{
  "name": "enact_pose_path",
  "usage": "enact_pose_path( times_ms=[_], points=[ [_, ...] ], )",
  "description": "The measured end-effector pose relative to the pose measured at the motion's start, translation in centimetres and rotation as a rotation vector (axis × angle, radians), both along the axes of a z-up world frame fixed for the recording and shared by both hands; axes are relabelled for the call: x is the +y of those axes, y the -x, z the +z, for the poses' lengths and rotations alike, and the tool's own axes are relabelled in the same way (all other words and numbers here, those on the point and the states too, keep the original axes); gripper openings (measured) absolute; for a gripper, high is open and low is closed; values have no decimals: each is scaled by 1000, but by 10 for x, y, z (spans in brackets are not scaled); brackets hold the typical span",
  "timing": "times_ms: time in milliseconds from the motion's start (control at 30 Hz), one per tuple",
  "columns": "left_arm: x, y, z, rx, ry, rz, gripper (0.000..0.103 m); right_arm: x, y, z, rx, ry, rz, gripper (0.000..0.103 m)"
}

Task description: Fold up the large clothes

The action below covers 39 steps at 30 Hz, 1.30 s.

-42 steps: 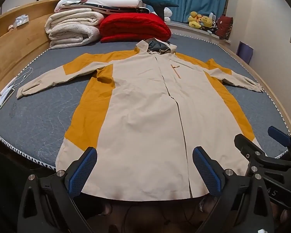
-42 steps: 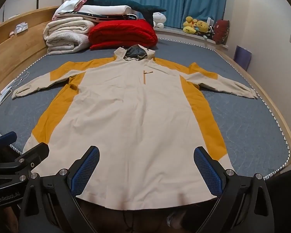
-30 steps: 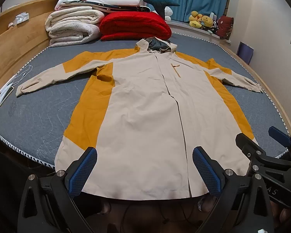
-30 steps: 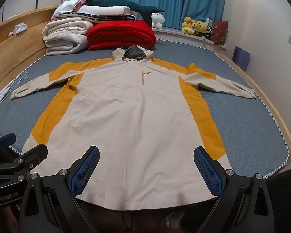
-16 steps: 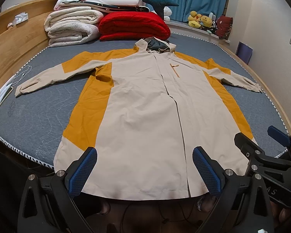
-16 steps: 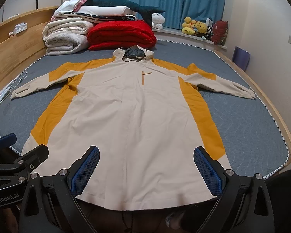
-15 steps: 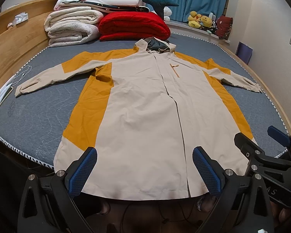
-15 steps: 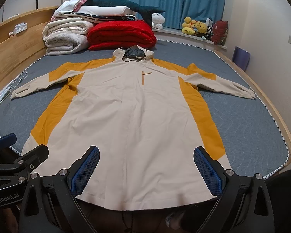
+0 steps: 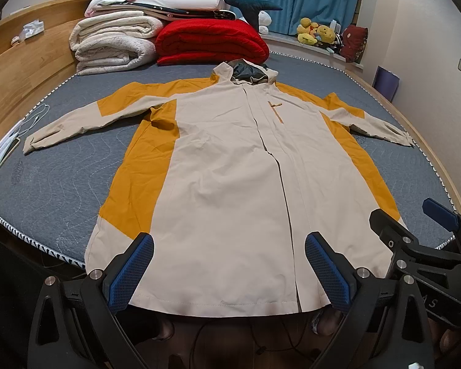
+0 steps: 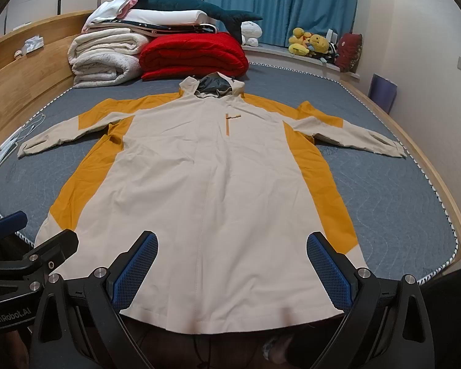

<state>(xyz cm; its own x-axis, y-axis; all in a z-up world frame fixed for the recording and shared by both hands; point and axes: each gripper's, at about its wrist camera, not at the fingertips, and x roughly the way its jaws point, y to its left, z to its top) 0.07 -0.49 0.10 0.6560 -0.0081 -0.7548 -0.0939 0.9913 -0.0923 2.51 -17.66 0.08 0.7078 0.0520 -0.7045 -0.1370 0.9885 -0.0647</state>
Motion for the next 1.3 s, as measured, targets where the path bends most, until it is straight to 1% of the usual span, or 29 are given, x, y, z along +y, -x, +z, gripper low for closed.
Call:
enact_pose_path(
  times_ms=[100, 233, 300, 333, 400, 433, 500, 533, 567, 600, 633, 700, 767, 800, 833, 867, 900, 967, 1033, 1067, 1100, 1133, 1233, 1300],
  points=[
    [-2, 0, 1, 10, -6, -1, 98, 0, 0, 0, 0, 1, 1, 97],
    [-4, 0, 2, 2, -9, -2, 98, 0, 0, 0, 1, 0, 1, 97],
    [-5, 0, 4, 17, -5, -6, 96, 0, 0, 0, 0, -2, 1, 97],
    [-5, -1, 5, 17, -6, -8, 95, 0, 0, 0, 0, -1, 1, 97],
    [0, -4, 10, 0, -8, -8, 86, 0, -1, 1, 5, -7, -3, 97],
    [2, -4, 14, -11, -5, -5, 81, -1, -2, 2, 4, -16, -5, 97],
    [7, -5, 29, -33, 1, 4, 79, -2, -5, 6, -8, -26, -10, 97],
    [10, -6, 42, -54, -2, 8, 78, -2, -6, 9, -18, -33, -12, 97],
    [13, -7, 49, -56, -8, 9, 77, -4, -7, 13, -28, -42, -13, 97],
    [15, -8, 62, -92, -11, 6, 77, -5, -8, 17, -45, -52, -13, 97],
    [17, -10, 69, -117, -24, -1, 77, -7, -8, 21, -61, -59, -12, 97],
    [23, -17, 76, -125, -43, -10, 73, -9, -9, 30, -99, -73, -3, 97],
    [31, -32, 79, -150, -63, -32, 65, -12, -9, 36, -132, -80, 10, 97],
    [36, -42, 76, -142, -76, -33, 62, -13, -11, 39, -142, -83, 15, 97],
    [43, -49, 76, -150, -75, -30, 54, -14, -13, 41, -147, -89, 19, 97],
    [51, -57, 75, -153, -54, -26, 46, -15, -16, 43, -150, -98, 27, 98],
    [63, -71, 75, -151, -35, -15, 44, -15, -19, 46, -153, -103, 34, 97],
    [78, -87, 82, -196, -46, -3, 37, -17, -30, 55, -169, -108, 47, 98],
    [93, -105, 83, -214, -42, 4, 33, -20, -41, 65, -192, -120, 54, 98],
    [101, -117, 85, -222, -38, 3, 33, -20, -49, 71, -207, -126, 56, 98],
    [110, -120, 85, -242, -5, 3, 33, -21, -58, 77, -217, -134, 55, 98],
    [119, -135, 87, -243, -4, 6, 33, -21, -67, 81, -219, -142, 58, 98],
    [146, -170, 76, -218, 5, 40, 33, -16, -101, 94, -224, -179, 79, 98],
    [165, -189, 66, -191, -9, 76, 33, -9, -125, 102, -233, -189, 101, 100]
  ],
)
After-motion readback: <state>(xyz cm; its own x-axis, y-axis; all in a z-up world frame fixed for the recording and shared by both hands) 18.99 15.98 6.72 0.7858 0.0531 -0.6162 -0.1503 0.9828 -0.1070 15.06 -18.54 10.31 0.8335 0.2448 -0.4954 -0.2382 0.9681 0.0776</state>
